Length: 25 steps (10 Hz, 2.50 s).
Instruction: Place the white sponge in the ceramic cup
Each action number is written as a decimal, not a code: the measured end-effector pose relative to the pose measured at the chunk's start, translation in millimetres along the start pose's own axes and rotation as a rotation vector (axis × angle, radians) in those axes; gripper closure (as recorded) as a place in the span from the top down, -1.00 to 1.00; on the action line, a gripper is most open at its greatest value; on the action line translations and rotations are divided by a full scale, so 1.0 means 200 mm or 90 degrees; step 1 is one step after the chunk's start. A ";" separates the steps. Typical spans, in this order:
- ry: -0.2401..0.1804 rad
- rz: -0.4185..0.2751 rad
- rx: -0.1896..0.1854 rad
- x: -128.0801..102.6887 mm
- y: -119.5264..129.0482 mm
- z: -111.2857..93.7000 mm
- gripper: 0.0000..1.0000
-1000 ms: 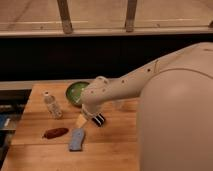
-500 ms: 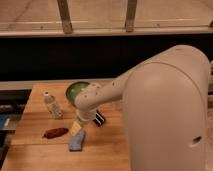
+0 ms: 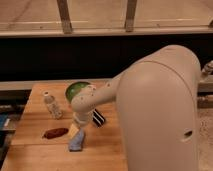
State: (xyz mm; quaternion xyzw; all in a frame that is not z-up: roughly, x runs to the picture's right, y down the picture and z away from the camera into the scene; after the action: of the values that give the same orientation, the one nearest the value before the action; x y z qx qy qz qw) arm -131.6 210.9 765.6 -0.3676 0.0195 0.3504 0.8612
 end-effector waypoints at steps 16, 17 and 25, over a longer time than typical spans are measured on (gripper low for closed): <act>0.054 0.061 -0.014 0.01 -0.09 0.27 0.44; 0.058 0.064 -0.011 0.03 -0.09 0.27 0.23; 0.045 0.053 -0.018 0.06 -0.02 0.27 -1.00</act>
State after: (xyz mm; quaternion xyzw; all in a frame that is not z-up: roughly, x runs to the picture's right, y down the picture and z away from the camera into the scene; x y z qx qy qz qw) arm -132.8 250.9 804.3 -0.3909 0.0605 0.3727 0.8394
